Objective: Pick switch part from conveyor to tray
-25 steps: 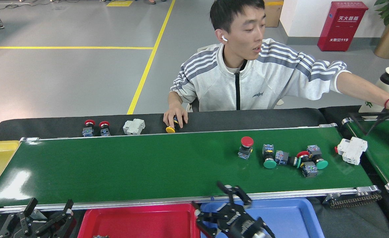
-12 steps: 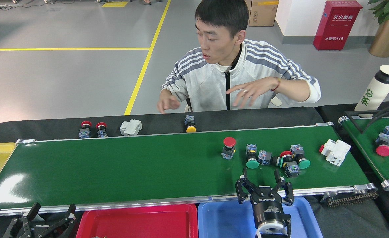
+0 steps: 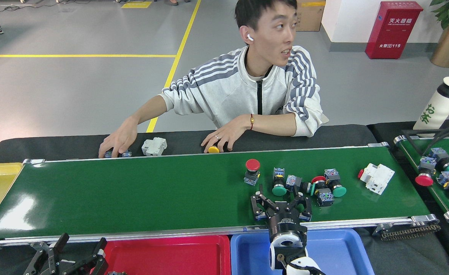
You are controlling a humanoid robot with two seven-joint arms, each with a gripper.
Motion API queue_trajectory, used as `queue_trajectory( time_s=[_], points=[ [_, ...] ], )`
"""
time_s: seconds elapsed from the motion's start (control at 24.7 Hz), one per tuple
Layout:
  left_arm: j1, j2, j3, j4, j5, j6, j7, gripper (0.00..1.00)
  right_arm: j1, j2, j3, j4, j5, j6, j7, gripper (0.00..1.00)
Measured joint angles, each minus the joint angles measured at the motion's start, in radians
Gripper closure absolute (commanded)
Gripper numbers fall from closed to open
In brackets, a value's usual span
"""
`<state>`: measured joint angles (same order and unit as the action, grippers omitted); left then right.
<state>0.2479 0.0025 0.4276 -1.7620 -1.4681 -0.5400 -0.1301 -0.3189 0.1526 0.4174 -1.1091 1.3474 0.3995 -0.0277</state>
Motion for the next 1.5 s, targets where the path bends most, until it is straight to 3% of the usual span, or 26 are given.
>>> queue_trajectory(
  time_s=[0.08,0.2,0.32,0.49,0.69,0.77,0.81,0.85,0.89,0.93,1.05,1.22,1.34,1.5],
  points=[
    [0.000,0.000,0.000,0.000,0.000,0.000,0.000,0.00,-0.024,0.000,0.009,0.027,-0.014,0.004,0.000,0.62],
    [0.000,0.000,0.000,0.000,0.000,-0.001,0.000,0.00,-0.038,0.000,0.013,0.042,-0.017,-0.012,0.003,0.86],
    [0.000,0.000,0.000,0.000,0.000,-0.003,0.000,0.00,-0.038,-0.002,0.014,0.044,-0.018,-0.048,0.020,0.96],
    [0.001,0.000,0.000,0.000,0.000,-0.004,-0.003,0.00,-0.035,-0.011,0.014,0.031,-0.019,-0.095,0.038,0.98],
    [0.001,0.000,0.000,0.000,0.000,-0.005,-0.001,0.00,0.054,-0.049,0.055,-0.160,-0.018,-0.301,0.040,0.98],
    [0.001,0.001,-0.010,0.000,0.000,-0.006,-0.001,0.00,0.099,-0.060,0.078,-0.241,-0.009,-0.401,0.041,0.92],
    [0.001,0.002,-0.023,0.000,0.000,-0.006,0.000,0.00,0.110,-0.060,0.105,-0.266,-0.001,-0.439,0.041,0.82],
    [0.000,0.002,-0.042,0.000,0.000,-0.007,0.000,0.00,0.113,-0.062,0.153,-0.285,0.009,-0.468,0.042,0.65],
    [-0.003,0.002,-0.062,0.000,0.000,-0.009,0.000,0.00,0.114,-0.064,0.215,-0.297,0.014,-0.494,0.041,0.15],
    [-0.011,0.002,-0.078,0.000,0.000,-0.010,0.002,0.00,0.114,-0.072,0.269,-0.301,0.017,-0.521,0.031,0.00],
    [-0.059,0.002,-0.116,0.000,-0.006,-0.008,0.002,0.00,0.114,-0.088,0.371,-0.297,0.019,-0.556,0.020,0.00],
    [-0.079,0.002,-0.126,0.000,-0.007,0.001,-0.002,0.00,0.115,-0.088,0.381,-0.298,0.016,-0.564,0.016,0.00],
    [-0.075,0.003,-0.125,0.000,-0.007,0.003,-0.004,0.00,0.148,-0.087,0.285,-0.323,0.011,-0.538,0.014,0.02],
    [-0.086,0.008,-0.164,0.012,-0.091,0.005,-0.005,0.00,0.294,-0.087,0.093,-0.374,0.011,-0.299,-0.025,0.01]
  ],
)
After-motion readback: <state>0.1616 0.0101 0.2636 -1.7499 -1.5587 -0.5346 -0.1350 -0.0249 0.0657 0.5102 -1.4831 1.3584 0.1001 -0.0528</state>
